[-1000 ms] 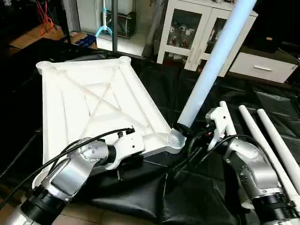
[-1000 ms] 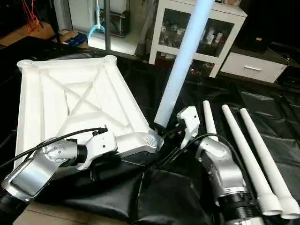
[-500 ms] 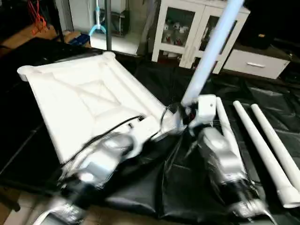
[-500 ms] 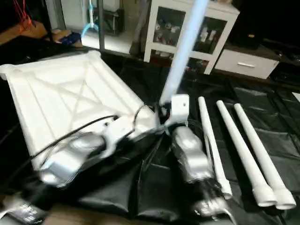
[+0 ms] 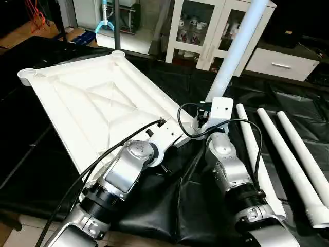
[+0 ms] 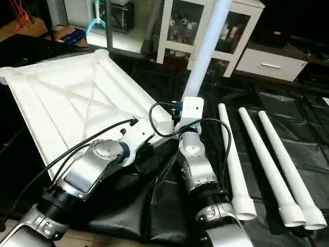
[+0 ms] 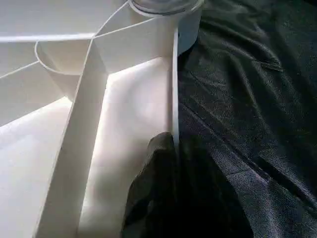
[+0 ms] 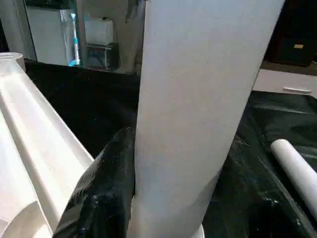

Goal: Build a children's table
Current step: Insert table leg to table base

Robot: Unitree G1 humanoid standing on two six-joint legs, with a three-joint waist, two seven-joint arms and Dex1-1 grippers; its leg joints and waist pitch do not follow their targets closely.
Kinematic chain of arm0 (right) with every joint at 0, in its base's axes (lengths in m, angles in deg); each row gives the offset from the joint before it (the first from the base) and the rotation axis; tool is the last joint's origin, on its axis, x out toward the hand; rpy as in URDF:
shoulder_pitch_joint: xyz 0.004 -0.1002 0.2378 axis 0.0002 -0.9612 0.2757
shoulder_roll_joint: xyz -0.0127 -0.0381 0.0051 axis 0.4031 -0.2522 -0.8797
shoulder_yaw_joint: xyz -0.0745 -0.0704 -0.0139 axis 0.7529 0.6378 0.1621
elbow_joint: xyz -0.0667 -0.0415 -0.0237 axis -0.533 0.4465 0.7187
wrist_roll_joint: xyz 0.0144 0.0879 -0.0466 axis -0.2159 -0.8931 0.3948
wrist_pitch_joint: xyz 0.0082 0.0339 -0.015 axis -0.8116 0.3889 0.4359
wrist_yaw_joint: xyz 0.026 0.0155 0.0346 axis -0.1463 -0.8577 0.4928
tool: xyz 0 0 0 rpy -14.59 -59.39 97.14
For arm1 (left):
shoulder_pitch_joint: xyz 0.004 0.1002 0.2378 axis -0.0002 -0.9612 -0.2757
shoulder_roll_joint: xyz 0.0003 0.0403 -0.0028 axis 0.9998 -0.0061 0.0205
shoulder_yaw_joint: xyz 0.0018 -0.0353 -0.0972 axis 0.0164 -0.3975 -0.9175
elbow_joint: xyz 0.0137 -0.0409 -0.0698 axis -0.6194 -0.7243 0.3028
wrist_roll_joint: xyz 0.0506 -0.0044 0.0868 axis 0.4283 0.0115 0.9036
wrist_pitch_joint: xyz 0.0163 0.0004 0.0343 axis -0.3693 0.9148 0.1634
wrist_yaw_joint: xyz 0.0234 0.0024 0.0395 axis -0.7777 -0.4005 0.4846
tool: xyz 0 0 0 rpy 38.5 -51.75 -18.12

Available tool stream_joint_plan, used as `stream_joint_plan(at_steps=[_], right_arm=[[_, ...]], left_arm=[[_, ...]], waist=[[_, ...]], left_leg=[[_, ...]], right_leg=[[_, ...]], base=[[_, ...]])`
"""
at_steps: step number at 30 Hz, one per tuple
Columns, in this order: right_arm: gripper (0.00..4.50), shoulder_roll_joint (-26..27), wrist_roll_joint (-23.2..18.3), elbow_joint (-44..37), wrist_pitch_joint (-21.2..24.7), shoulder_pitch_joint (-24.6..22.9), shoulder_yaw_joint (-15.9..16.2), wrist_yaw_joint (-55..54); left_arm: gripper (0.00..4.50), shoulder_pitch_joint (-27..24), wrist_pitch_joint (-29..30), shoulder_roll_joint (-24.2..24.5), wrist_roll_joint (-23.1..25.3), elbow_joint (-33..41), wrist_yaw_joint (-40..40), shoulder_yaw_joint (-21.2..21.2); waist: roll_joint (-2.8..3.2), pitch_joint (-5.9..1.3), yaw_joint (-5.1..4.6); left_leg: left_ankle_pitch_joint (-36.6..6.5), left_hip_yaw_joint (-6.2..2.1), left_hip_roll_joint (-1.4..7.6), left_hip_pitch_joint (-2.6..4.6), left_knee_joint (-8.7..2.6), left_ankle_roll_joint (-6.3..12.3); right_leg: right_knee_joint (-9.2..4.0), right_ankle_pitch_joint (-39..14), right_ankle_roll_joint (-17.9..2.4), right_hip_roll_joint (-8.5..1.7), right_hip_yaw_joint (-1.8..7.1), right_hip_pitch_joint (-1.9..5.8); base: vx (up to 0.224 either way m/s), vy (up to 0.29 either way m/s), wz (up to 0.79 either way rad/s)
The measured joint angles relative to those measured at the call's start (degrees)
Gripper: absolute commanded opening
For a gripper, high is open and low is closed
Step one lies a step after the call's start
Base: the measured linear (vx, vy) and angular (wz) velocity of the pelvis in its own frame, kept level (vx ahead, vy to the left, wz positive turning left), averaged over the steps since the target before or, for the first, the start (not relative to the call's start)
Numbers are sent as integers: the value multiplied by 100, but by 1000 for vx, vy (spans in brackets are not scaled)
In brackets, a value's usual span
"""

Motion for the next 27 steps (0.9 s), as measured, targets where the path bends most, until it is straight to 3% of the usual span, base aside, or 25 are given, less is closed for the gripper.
stream_joint_plan(at_steps=[3, 4, 6, 8, 19, 27], right_arm=[[184, 11, -27, 130, -156, 40, 0, 2], [240, 12, -29, 160, -192, 48, 0, 14], [240, 6, -9, 196, -203, 57, -17, 45], [272, 1, 2, 210, -228, 61, -20, 81], [354, -134, 5, 164, -353, -14, -56, 513], [429, -449, -223, -716, -50, -942, 227, 1729]], left_arm=[[0, 6, 20, 10, -32, 1, 4, -16], [0, 7, 20, 14, -35, 1, 4, -16], [0, 8, 21, 32, -39, 9, 5, -16], [0, 8, 30, 47, -42, 26, 5, -16], [0, 8, 43, 132, -92, 148, 4, -36], [0, 14, 20, 358, -88, 173, 14, -266]], waist=[[1, 2, -1], [1, 2, -2], [0, 4, -4], [-5, 10, -6], [0, 87, -5], [10, 101, -43]], left_leg=[[0, 5, 0, 0, 2, 0], [0, 6, 0, 0, 2, 0], [0, 7, 1, 0, 4, 0], [0, 7, 5, -1, 7, 0], [0, 17, 17, -5, 15, 1], [-5, 20, 30, -11, 17, 9]], right_leg=[[1, 3, 2, 0, 5, -2], [1, 3, 3, 0, 5, -2], [2, 5, 4, 1, 6, -3], [3, 6, 3, 5, 7, -4], [10, 11, 1, 19, 19, -14], [9, 12, -2, 42, 35, -27]], base=[[0, 0, 0], [0, 0, 0], [0, 0, 0], [0, 0, 0], [0, 0, 0], [0, 0, 0]])
